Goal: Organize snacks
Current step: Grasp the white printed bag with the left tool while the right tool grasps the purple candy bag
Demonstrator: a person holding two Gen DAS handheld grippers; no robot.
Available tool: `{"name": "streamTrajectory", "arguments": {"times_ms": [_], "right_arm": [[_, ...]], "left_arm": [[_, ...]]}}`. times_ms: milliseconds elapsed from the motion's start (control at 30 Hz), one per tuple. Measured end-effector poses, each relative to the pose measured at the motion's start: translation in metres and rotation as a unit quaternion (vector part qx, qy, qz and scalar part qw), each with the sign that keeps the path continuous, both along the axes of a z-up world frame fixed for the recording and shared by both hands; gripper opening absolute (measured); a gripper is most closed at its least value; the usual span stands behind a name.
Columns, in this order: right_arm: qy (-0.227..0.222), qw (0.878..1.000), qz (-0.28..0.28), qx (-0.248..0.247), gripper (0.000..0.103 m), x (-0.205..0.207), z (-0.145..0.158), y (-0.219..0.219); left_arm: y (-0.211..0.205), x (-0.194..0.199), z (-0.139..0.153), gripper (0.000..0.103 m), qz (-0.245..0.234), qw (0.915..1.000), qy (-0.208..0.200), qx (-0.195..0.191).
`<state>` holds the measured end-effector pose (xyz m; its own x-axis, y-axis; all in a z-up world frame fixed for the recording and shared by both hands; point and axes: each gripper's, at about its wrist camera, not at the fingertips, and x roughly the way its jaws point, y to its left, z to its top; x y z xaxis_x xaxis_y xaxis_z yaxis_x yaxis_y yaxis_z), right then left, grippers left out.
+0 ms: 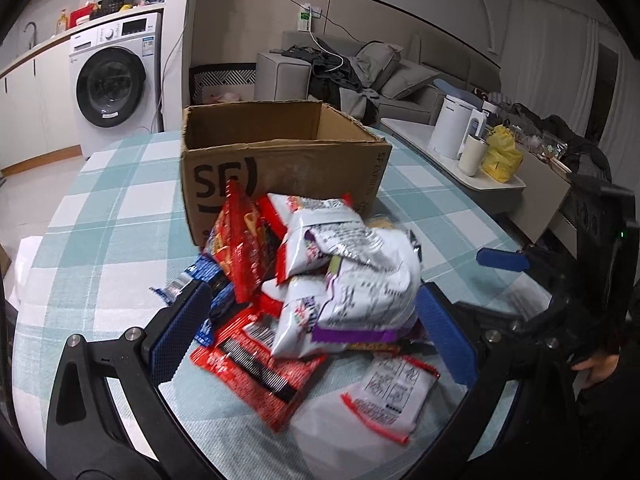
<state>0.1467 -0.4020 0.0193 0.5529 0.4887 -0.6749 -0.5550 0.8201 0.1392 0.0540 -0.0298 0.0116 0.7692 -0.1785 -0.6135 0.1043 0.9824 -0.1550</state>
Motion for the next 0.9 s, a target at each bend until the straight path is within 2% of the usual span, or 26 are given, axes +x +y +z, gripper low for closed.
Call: {"name": "streamTrajectory", "arguments": {"times_ms": [233,300,500,733,800,833,867,900], "right_arm": [[0.011,1.000,0.009,-0.001,0.103,0.005,-0.002,0.005],[0.018,1.000,0.015,0.000,0.103,0.007,-0.005,0.007],[0.040,0.998,0.038,0.004,0.103,0.014,-0.011,0.015],[0.075,0.995,0.060,0.015,0.103,0.029,-0.020,0.024],[0.081,0.995,0.064,0.017,0.103,0.033,-0.023,0.027],[0.083,0.994,0.066,0.019,0.103,0.034,-0.024,0.028],[0.085,0.994,0.067,0.020,0.103,0.036,-0.024,0.030],[0.086,0.994,0.070,0.020,0.103,0.037,-0.025,0.032]], "left_arm": [[-0.011,0.023,-0.001,0.101,-0.020,0.9995,0.024,-0.010],[-0.013,0.029,-0.004,0.098,-0.025,0.9991,0.034,-0.011],[-0.010,0.043,-0.016,0.082,-0.042,0.9958,0.061,-0.053],[-0.012,0.041,-0.021,0.070,-0.053,0.9947,0.064,-0.061],[-0.011,0.040,-0.020,0.065,-0.052,0.9949,0.061,-0.060],[-0.009,0.039,-0.020,0.060,-0.052,0.9949,0.060,-0.062],[-0.007,0.038,-0.019,0.051,-0.053,0.9948,0.059,-0.064],[-0.005,0.036,-0.017,0.050,-0.057,0.9943,0.058,-0.069]]}}
